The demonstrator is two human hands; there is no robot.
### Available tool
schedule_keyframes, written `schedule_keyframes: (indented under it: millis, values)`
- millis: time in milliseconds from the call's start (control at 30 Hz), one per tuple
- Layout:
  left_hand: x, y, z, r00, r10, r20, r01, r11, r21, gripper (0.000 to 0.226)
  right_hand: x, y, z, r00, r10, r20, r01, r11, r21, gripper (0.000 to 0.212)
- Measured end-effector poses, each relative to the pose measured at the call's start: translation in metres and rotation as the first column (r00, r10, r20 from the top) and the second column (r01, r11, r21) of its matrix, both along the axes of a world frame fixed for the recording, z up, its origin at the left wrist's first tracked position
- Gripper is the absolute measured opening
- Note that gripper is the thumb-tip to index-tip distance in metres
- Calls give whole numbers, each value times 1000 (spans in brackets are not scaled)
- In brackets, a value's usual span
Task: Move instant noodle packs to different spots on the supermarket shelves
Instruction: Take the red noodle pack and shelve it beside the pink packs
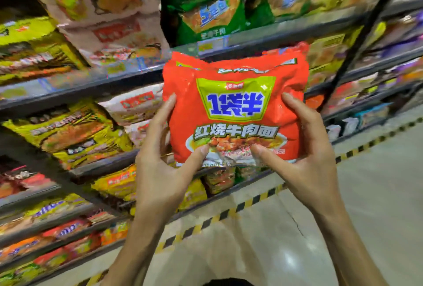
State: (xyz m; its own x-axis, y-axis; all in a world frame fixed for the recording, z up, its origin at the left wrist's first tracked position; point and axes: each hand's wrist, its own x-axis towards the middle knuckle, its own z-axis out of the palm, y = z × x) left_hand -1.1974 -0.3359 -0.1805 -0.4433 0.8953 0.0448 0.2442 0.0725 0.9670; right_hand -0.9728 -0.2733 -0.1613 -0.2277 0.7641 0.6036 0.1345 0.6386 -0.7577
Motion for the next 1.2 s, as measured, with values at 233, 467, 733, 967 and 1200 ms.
schedule_keyframes:
  millis: [233,467,733,967,1200]
  values:
    - [113,37,16,979,-202,-30,201,934,294,81,107,15,-25,979,-203,-34,196,969,-150,82]
    - [207,95,12,914,-406,13,390,886,251,79,205,25,-28,923,-381,-60,353,897,-267,83]
    - [324,173,7,775,-630,52,607,764,220,78,313,46,-29,812,-582,-47,541,779,-317,81]
    - [439,258,-4,676,-730,94,701,678,221,78,418,103,-34,722,-692,-7,659,690,-300,82]
    - [562,342,6,590,-807,-33,789,568,234,79,533,166,-26,628,-778,-12,742,604,-290,84]
